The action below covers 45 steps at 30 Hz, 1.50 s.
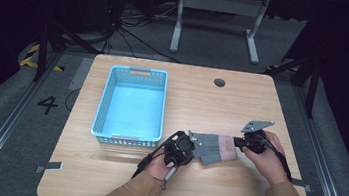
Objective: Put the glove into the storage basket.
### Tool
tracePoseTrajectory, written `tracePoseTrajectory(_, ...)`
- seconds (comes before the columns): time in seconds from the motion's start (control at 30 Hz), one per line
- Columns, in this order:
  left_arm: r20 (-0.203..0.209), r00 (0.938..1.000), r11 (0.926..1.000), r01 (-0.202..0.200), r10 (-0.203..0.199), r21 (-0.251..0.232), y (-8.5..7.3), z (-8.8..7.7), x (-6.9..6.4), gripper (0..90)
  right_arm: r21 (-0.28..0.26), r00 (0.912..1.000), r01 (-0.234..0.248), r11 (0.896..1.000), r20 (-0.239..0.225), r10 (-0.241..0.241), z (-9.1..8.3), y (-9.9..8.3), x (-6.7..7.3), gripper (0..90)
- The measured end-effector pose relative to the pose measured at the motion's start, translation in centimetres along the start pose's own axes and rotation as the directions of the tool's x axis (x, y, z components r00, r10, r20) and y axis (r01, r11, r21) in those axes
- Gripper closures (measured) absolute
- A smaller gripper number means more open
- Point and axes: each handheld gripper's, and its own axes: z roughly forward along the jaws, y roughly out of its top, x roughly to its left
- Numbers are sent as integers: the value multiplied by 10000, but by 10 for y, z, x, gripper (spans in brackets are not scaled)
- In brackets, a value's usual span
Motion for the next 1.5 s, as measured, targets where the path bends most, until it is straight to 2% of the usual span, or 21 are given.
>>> tracePoseTrajectory(0.1,-1,10000,10000,40,-40,18,0,0,1,855,134,9992,-40,9999,395,34,2,-2,0,825)
tracePoseTrajectory(0.13,-53,10000,10000,53,-53,-33,0,-1,1,817,177,9986,-1,9998,537,-8,1,-2,-1,813)
tracePoseTrajectory(0.27,-185,9998,9997,17,-22,-251,0,-6,1,715,81,9974,-95,9999,714,89,-2,-4,-2,785)
tracePoseTrajectory(0.37,-252,9997,9993,-39,29,-373,0,-10,1,683,98,9966,-163,9998,810,155,-6,-4,-2,776)
tracePoseTrajectory(0.47,-372,9993,9978,-50,25,-668,0,-15,1,625,83,9949,-354,9993,951,345,-10,-6,-4,765)
tracePoseTrajectory(0.53,-296,9996,9940,-40,8,-1089,1,-25,1,614,-25,9929,-544,9985,1059,544,-14,-7,-8,752)
tracePoseTrajectory(0.73,-200,9997,9912,-167,142,-1313,1,-33,-1,562,-294,9904,-844,9960,1075,871,-23,-10,-11,688)
tracePoseTrajectory(0.9,66,10000,9866,11,-1,-1633,1,-38,-1,556,-467,9887,-968,9942,1103,1014,-30,-10,-11,643)
tracePoseTrajectory(1.2,280,9996,9829,103,-53,-1837,7,-41,-1,524,-741,9850,-1312,9886,1032,1384,-40,-16,-15,592)
tracePoseTrajectory(1.27,355,9992,9820,240,-177,-1873,10,-40,-2,517,-831,9837,-1367,9871,1066,1452,-44,-16,-16,589)
tracePoseTrajectory(1.4,416,9986,9798,395,-319,-1962,19,-36,-3,466,-1065,9813,-1454,9836,1109,1571,-53,-16,-18,596)
tracePoseTrajectory(1.47,431,9980,9817,527,-456,-1827,25,-31,-2,399,-1172,9799,-1522,9814,1119,1653,-58,-17,-18,598)
tracePoseTrajectory(1.5,464,9974,9803,629,-551,-1875,27,-29,-2,377,-1227,9798,-1548,9803,1081,1683,-59,-17,-19,598)
